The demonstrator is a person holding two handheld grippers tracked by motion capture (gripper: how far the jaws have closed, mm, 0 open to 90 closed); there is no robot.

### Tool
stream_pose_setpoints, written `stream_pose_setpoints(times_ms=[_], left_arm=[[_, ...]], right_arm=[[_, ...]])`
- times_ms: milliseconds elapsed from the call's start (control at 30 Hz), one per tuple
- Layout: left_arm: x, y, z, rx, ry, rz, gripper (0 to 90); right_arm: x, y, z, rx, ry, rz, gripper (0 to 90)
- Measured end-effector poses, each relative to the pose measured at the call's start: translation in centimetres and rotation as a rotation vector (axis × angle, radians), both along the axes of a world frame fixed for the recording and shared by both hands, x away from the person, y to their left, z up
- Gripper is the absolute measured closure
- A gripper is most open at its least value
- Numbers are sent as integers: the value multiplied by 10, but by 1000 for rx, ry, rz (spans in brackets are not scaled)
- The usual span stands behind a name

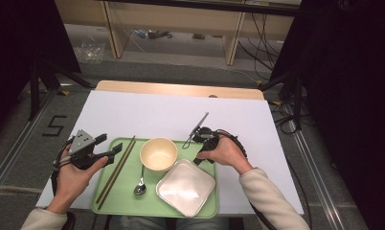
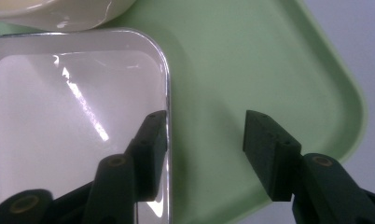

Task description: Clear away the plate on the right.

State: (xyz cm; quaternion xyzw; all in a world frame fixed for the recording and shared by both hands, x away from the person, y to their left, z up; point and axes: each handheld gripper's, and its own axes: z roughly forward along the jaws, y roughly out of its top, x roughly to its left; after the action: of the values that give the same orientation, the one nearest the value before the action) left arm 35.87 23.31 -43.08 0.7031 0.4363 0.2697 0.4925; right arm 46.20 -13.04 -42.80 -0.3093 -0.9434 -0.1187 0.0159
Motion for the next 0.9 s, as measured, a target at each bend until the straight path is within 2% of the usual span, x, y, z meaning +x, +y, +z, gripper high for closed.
stream_pose_setpoints(times_ms=[33, 67, 267, 400, 433, 567, 633, 667, 700, 767, 800, 900], left_arm=[[0, 0, 0, 0, 0, 1, 313], [0, 0, 0, -3, 1, 2, 313], [0, 0, 0, -2, 1, 2, 313], [0, 1, 0, 1, 0, 4, 313], [0, 1, 0, 0, 0, 4, 313], [0, 1, 0, 4, 1, 4, 313], [0, 1, -1, 1, 0, 6, 313], [0, 1, -1, 1, -1, 6, 312], [0, 2, -1, 3, -2, 6, 313], [0, 2, -1, 3, -4, 6, 313], [1, 2, -1, 0, -7, 4, 313], [0, 1, -2, 3, -6, 9, 313]], right_arm=[[-1, -1, 0, 16, 0, -6, 486], [-2, -2, 2, 11, 2, -17, 474], [-2, -17, 10, 26, -45, -20, 419], [-1, -29, 18, 40, -75, -70, 373], [0, -33, 19, 41, -91, -63, 364], [0, -47, 24, 95, -109, -125, 347], [2, -57, 26, 109, -140, -136, 341], [0, -60, 28, 112, -124, -177, 341], [2, -66, 28, 123, -151, -170, 341], [1, -76, 28, 137, -164, -213, 339], [2, -82, 27, 145, -187, -216, 336], [1, -97, 24, 159, -215, -262, 332]])
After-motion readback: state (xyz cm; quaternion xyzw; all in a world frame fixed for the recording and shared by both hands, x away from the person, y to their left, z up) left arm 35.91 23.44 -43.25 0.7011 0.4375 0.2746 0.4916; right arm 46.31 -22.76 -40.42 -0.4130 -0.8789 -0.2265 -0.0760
